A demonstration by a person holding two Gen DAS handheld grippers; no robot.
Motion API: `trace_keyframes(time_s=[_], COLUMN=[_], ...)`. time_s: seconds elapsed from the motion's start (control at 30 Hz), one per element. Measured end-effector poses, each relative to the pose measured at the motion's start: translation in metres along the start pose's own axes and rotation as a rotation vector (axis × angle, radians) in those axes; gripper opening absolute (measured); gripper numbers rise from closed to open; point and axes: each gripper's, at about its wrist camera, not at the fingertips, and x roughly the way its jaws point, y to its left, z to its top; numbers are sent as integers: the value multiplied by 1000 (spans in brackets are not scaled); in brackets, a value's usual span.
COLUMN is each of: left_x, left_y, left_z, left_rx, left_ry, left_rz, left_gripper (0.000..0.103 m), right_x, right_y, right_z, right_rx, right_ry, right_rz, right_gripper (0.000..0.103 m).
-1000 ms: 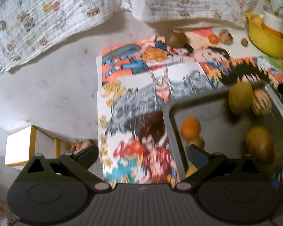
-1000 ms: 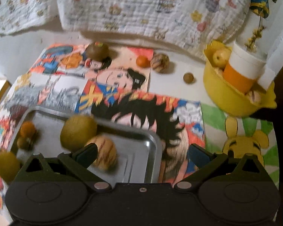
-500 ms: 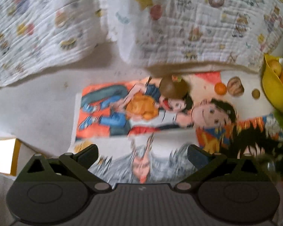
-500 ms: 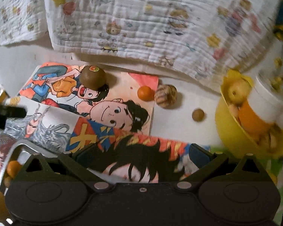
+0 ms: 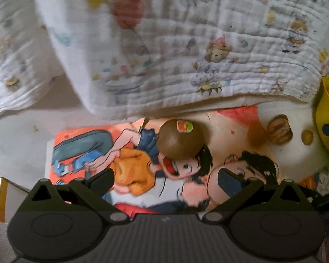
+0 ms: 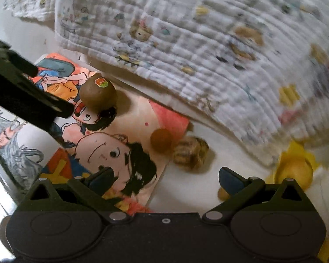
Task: Organize fruits
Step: 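Move both tools back toward the fruit row beyond the tray, then grasp the stickered brown kiwi with the left tool while the right tool grasps a small orange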
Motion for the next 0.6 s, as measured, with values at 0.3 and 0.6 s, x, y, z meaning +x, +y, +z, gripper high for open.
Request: trace_keyframes(time_s=[0.3, 0.6], left_x=[36, 54], left_y=[-9, -5], left_z=[22, 32], left_rx=[-41, -60], left_ry=[6, 34], left_rz=[46, 63], left_gripper=[102, 101], right_x=[31, 61], right_y=[5, 17], right_z=[20, 24], right_rx=[-208, -390], right_ry=[-58, -32], right_rz=[62, 32], right_gripper=[84, 61])
